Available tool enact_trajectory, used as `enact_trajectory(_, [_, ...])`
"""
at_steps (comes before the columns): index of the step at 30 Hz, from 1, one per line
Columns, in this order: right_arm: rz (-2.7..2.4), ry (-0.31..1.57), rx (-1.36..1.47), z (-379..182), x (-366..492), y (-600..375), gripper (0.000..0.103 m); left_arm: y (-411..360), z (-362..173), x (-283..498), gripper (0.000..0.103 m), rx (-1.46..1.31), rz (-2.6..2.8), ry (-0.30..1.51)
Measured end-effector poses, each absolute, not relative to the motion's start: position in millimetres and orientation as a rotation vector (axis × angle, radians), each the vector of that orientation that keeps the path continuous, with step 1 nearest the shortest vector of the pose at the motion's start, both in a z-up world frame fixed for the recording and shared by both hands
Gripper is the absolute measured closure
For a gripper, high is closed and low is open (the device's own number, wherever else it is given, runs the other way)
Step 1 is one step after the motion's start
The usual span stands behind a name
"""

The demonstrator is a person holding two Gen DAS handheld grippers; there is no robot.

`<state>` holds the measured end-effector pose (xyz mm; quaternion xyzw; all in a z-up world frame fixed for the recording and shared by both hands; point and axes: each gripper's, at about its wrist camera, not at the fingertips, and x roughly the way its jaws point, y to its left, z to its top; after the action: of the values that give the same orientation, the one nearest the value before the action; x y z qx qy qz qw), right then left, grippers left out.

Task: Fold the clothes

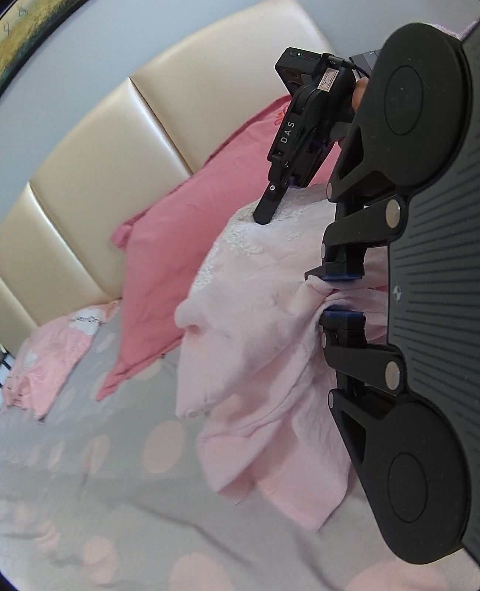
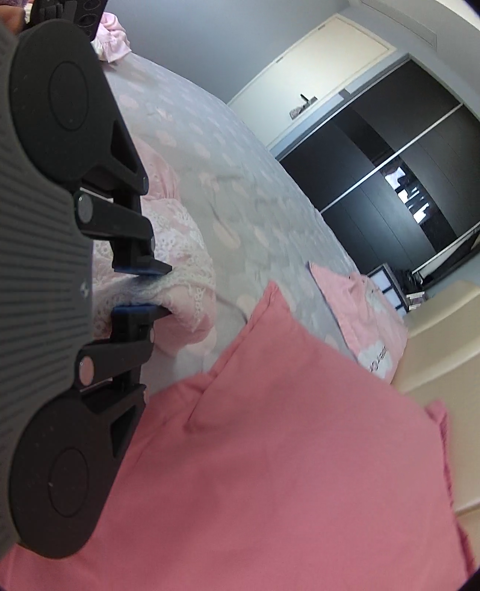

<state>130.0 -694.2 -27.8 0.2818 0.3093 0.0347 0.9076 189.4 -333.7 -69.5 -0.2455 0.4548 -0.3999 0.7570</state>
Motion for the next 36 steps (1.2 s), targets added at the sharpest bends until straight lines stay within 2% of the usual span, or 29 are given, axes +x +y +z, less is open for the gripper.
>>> enact_trajectory(7, [0.013,0.706,0.623,-68.4,133.6,-705.4,0.086,-353.5,-101.9,188.6,0.091,-0.497,-0.857,1.050])
enact_trajectory(12, [-0.015,0.725,0.585,-73.5,137.3,-696.0,0.085,-347.2,-112.0,190.4,0.088,-0.498,-0.849,1.077])
enact_trajectory(14, [-0.033,0.719,0.572,-69.4,135.9,-694.0,0.075,-341.9,-111.5,191.6,0.083,-0.511,-0.847,1.084])
enact_trajectory(15, [-0.047,0.705,0.567,-66.1,133.8,-694.6,0.072,-338.1,-110.9,191.6,0.076,-0.515,-0.844,1.089])
enact_trajectory(16, [-0.059,0.689,0.564,-62.5,131.2,-695.5,0.063,-331.2,-110.0,191.3,0.063,-0.519,-0.835,1.097])
enact_trajectory(17, [-0.064,0.674,0.569,-59.6,129.7,-696.8,0.052,-321.9,-109.3,190.5,0.056,-0.533,-0.822,1.097])
enact_trajectory(18, [-0.065,0.660,0.578,-57.0,128.7,-698.2,0.047,-312.6,-108.6,189.7,0.050,-0.547,-0.808,1.097])
enact_trajectory(25, [-0.053,0.710,0.545,-47.3,159.7,-698.7,0.033,-257.1,-121.0,216.9,0.048,-0.742,-0.648,1.152])
enact_trajectory(29, [-0.041,0.787,0.534,-49.0,196.6,-703.6,0.032,-259.2,-130.0,235.9,0.047,-0.812,-0.626,1.195])
enact_trajectory(32, [-0.027,0.829,0.563,-56.1,223.6,-708.9,0.025,-267.2,-140.7,249.0,0.047,-0.854,-0.616,1.220])
enact_trajectory(36, [0.000,0.913,0.591,-80.5,255.6,-704.2,0.025,-273.3,-158.2,267.0,0.047,-0.964,-0.599,1.237])
